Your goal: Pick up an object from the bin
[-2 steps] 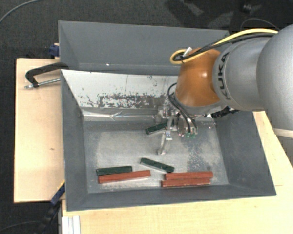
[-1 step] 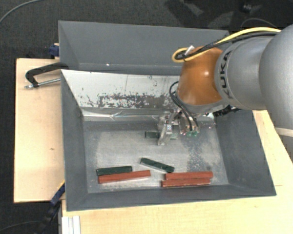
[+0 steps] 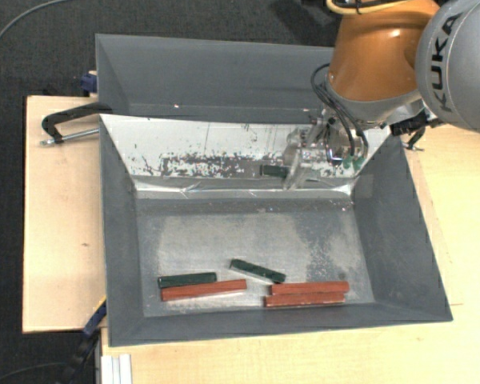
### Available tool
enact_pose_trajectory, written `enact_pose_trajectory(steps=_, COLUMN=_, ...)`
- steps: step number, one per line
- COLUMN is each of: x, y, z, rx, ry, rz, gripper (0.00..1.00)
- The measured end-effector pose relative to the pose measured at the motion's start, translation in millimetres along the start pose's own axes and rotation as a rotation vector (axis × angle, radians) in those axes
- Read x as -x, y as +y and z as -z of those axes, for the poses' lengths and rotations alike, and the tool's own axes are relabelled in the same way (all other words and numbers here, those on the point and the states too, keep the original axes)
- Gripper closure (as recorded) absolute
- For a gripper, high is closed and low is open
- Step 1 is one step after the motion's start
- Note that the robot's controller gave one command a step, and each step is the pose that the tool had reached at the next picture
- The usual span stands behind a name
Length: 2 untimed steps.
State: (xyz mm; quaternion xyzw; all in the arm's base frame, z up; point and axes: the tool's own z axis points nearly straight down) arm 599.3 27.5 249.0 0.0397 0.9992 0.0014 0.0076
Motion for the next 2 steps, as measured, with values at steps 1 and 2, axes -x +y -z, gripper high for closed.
enact_pose_trajectory(steps=1, x=-55.0, y=3.1, z=-85.4, rx=0.0, ry=0.019, rz=0.27, gripper=1.0)
enact_pose_trajectory(steps=2, x=-45.8, y=6.0, z=-12.3, rx=0.0, ry=0.001, rz=0.243, gripper=1.0)
